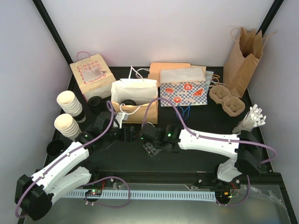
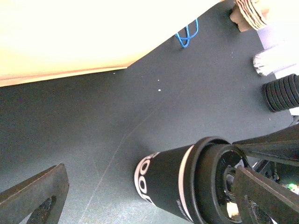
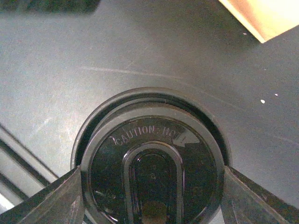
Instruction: Pack the takeout coffee
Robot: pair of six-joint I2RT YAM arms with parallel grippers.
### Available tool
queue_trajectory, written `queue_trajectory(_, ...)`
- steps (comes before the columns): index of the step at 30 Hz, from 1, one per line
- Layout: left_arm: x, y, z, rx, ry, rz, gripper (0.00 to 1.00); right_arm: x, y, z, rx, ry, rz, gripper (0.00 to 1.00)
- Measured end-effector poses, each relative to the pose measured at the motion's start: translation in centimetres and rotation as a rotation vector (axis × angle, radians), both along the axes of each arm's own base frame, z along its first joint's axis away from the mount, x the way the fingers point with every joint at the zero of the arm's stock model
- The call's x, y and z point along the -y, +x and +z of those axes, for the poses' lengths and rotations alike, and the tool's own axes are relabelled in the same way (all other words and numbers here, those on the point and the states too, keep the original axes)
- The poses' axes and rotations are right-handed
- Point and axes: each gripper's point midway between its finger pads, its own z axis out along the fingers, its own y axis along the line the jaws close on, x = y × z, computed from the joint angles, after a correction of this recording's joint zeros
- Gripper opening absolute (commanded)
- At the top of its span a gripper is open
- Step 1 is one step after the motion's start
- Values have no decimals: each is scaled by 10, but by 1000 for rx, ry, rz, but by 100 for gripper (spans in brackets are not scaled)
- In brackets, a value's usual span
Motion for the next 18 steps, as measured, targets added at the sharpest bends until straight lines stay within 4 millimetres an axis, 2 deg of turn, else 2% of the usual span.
queue_trajectory(7, 2, -2, 1, -8, -11, -15, 98, 2, -20, 0, -2, 6, 292, 70)
queue_trajectory(12, 6, -10, -2, -37, -35, -48, 91, -5, -28, 1, -7, 18, 414, 70)
queue_trajectory(18, 9, -40, -41, -201, -83, -92, 81, -8, -28, -1, 8, 24, 455, 69)
